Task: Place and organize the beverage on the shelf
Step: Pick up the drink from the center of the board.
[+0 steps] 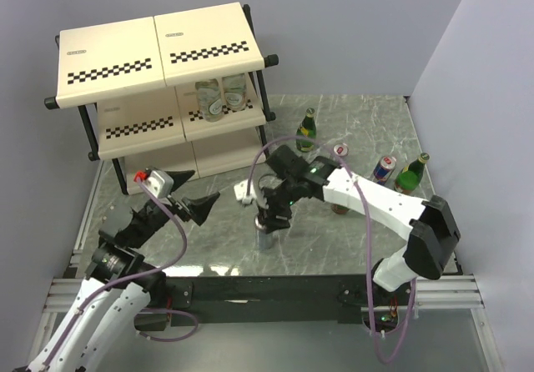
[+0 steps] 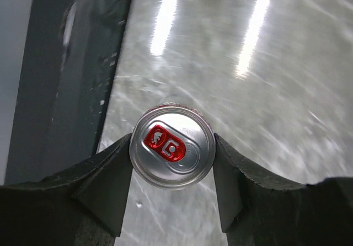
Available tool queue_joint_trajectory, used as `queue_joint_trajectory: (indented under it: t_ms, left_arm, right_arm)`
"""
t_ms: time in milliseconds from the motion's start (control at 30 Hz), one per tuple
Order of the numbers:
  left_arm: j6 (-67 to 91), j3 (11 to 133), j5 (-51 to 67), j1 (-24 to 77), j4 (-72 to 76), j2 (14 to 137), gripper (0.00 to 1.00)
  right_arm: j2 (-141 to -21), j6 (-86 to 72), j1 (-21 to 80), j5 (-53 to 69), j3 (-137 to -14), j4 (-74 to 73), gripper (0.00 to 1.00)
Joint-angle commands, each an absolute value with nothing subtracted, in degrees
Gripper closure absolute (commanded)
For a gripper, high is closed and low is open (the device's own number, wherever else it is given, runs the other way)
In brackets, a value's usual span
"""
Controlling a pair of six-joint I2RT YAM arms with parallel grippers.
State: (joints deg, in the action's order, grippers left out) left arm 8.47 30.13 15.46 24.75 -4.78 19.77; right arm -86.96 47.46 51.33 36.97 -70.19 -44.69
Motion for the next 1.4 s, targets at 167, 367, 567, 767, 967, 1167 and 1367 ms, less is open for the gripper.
queue_joint_trajectory:
  t_ms: [167,367,567,767,967,1167,1367]
  left_arm:
    - [14.49,26.19,30.14,24.61,14.14,27.67,0.06]
    - [14.00,26.98,27.00,31.54,23.73,38.22,0.08]
    - [8.01,26.63,21.18,37.35,31.09,48.94,0.07]
    - [4.31,23.38,18.02,38.14,41.12,56.07,0.06]
    - [3.43,22.76,14.51,38.23,45.26,58.89,0.06]
    - [1.59,22.24,15.20,38.32,45.88,60.55,0.06]
    - [-1.39,22.85,17.14,38.41,46.92,65.30,0.06]
  right_arm:
    - [-77.09,31.58,38.95,39.64,-74.45,-37.01,1.00]
    - [-74.62,25.68,36.56,37.27,-73.74,-33.14,1.00]
    - [-75.32,23.91,34.45,36.30,-75.32,-32.78,1.00]
    - [-76.38,21.10,34.01,33.84,-74.97,-30.16,1.00]
    - [-78.57,14.60,33.93,28.04,-74.79,-24.36,1.00]
    - [-82.34,13.10,34.10,28.83,-77.60,-25.22,1.00]
    - [-84.37,9.16,34.28,26.20,-79.62,-24.52,1.00]
